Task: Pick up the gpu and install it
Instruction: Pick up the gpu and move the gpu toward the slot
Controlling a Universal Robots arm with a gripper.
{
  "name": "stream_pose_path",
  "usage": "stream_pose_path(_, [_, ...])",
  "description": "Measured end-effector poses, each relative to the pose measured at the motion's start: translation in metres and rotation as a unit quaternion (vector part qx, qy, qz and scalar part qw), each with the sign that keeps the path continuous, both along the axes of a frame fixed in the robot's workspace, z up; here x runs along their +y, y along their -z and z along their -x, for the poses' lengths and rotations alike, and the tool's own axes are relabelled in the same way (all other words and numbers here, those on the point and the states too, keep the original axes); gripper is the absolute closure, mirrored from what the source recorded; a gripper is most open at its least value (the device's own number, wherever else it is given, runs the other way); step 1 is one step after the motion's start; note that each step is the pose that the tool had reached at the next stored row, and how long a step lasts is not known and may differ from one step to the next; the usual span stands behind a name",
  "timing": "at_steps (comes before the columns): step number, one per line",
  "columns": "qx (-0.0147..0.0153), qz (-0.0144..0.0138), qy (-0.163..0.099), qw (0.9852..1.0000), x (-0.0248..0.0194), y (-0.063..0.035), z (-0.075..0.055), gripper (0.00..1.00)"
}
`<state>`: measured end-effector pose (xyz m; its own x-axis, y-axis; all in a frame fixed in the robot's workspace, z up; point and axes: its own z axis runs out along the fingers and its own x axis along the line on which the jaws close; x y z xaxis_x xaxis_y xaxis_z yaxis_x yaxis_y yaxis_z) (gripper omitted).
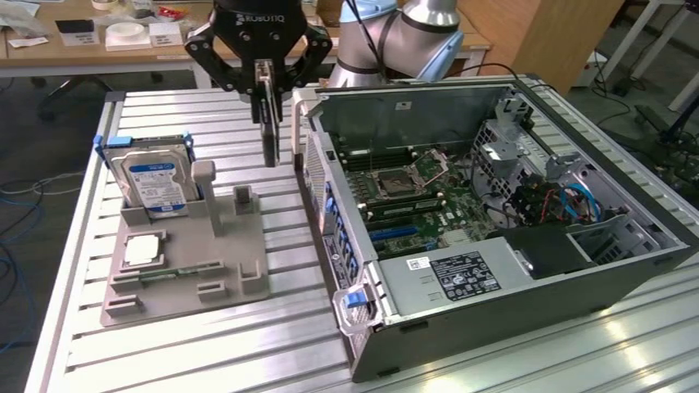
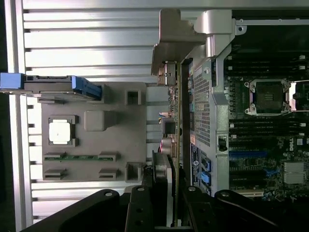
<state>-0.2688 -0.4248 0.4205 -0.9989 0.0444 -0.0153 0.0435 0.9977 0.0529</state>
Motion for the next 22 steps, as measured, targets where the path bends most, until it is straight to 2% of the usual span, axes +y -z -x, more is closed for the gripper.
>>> stream_pose_path(16, [0.0000,0.0000,0.000,1.0000,-0.0001,0.0002,-0.028,0.72])
stream_pose_path(22, [0.0000,0.0000,0.000,1.0000,-0.0002,0.0003,-0.043,0.72])
